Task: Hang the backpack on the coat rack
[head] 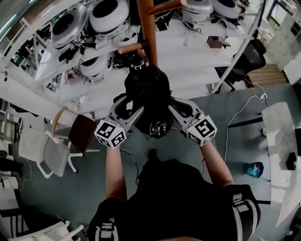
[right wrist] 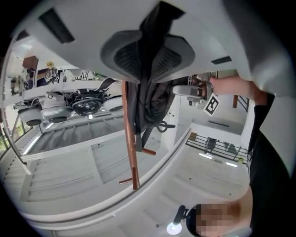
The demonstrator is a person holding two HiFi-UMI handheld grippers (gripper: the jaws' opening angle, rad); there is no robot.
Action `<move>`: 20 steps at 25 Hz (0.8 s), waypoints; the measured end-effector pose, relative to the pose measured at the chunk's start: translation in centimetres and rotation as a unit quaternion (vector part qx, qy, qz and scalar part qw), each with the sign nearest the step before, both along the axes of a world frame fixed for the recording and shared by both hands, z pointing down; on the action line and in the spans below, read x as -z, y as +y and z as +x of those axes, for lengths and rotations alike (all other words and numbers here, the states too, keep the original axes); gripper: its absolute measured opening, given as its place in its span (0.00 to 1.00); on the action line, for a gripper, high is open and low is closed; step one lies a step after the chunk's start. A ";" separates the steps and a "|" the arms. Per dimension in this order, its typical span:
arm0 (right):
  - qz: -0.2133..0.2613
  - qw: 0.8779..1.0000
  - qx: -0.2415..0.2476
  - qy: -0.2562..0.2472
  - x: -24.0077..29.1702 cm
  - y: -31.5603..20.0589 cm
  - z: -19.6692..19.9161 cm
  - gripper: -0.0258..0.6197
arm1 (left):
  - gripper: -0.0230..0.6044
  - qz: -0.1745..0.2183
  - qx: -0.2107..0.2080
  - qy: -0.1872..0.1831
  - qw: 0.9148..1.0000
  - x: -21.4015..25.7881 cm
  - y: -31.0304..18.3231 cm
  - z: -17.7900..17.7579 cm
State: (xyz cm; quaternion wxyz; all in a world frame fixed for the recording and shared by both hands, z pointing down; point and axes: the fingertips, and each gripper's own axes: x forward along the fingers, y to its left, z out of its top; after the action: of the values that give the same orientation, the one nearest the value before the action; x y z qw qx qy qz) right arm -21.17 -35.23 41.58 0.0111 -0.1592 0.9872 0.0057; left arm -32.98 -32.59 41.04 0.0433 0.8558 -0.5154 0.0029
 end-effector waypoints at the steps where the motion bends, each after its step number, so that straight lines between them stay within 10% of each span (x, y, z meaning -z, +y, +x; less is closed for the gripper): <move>1: -0.002 1.000 0.004 0.000 -0.1 0.2 0.2 0.17 | 0.50 0.000 0.010 0.002 1.000 -0.1 0.6 0.0; 8: -0.015 0.999 0.032 0.005 -1.5 1.9 2.1 0.06 | 0.40 0.013 0.113 -0.033 0.993 -0.7 5.2 -1.3; 20: -0.059 0.995 0.084 -0.010 -2.2 4.7 4.6 0.06 | 0.12 0.025 0.180 0.019 0.983 -1.6 11.2 0.7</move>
State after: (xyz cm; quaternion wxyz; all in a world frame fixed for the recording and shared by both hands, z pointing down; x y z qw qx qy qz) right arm -16.53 -30.53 43.78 0.0118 -0.0760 0.9955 -0.0551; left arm -32.24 -21.37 42.61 0.0316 0.7500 -0.6598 -0.0339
